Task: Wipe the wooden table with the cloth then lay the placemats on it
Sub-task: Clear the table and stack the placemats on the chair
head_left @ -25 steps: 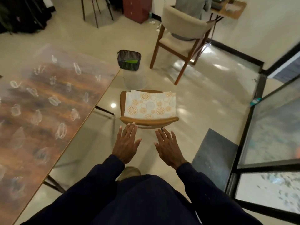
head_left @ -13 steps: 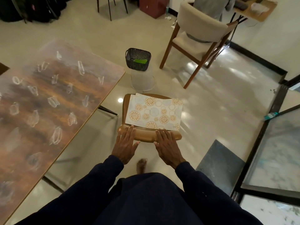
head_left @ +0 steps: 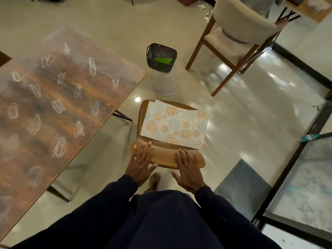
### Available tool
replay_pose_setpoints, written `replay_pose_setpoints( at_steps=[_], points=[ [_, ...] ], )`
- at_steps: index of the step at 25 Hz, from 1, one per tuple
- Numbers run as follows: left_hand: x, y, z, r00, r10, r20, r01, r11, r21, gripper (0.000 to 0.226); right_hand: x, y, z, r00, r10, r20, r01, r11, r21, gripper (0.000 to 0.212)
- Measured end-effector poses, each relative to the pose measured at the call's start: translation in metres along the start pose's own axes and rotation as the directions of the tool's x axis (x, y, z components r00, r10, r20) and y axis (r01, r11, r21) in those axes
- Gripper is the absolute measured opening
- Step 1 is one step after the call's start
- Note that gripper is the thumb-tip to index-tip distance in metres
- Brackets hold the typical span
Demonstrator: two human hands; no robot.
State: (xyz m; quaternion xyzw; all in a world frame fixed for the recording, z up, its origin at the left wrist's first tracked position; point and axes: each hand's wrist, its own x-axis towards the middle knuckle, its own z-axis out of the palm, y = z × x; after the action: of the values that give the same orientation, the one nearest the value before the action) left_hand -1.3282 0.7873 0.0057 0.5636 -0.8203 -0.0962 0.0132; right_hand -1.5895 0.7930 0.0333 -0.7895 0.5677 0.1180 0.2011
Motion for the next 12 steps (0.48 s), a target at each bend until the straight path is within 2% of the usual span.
replay_pose_setpoints(
  at_steps=[3, 7, 12],
  points=[
    [-0.001, 0.005, 0.003, 0.999, -0.038, -0.013, 0.038, 0.999, 0.01, 0.078, -0.002, 0.002, 0.002, 1.0, -0.024, 0.013, 0.024, 1.0, -0.01, 0.083],
    [0.0, 0.014, 0.007, 0.996, -0.082, -0.033, 0.083, 0.996, 0.027, 0.075, -0.005, 0.012, 0.002, 0.998, -0.062, 0.024, 0.06, 0.995, 0.078, 0.082],
    [-0.007, 0.042, 0.013, 0.985, -0.153, -0.082, 0.157, 0.987, 0.045, 0.076, -0.014, 0.038, -0.001, 0.987, -0.152, 0.042, 0.145, 0.979, 0.145, 0.095]
  ],
)
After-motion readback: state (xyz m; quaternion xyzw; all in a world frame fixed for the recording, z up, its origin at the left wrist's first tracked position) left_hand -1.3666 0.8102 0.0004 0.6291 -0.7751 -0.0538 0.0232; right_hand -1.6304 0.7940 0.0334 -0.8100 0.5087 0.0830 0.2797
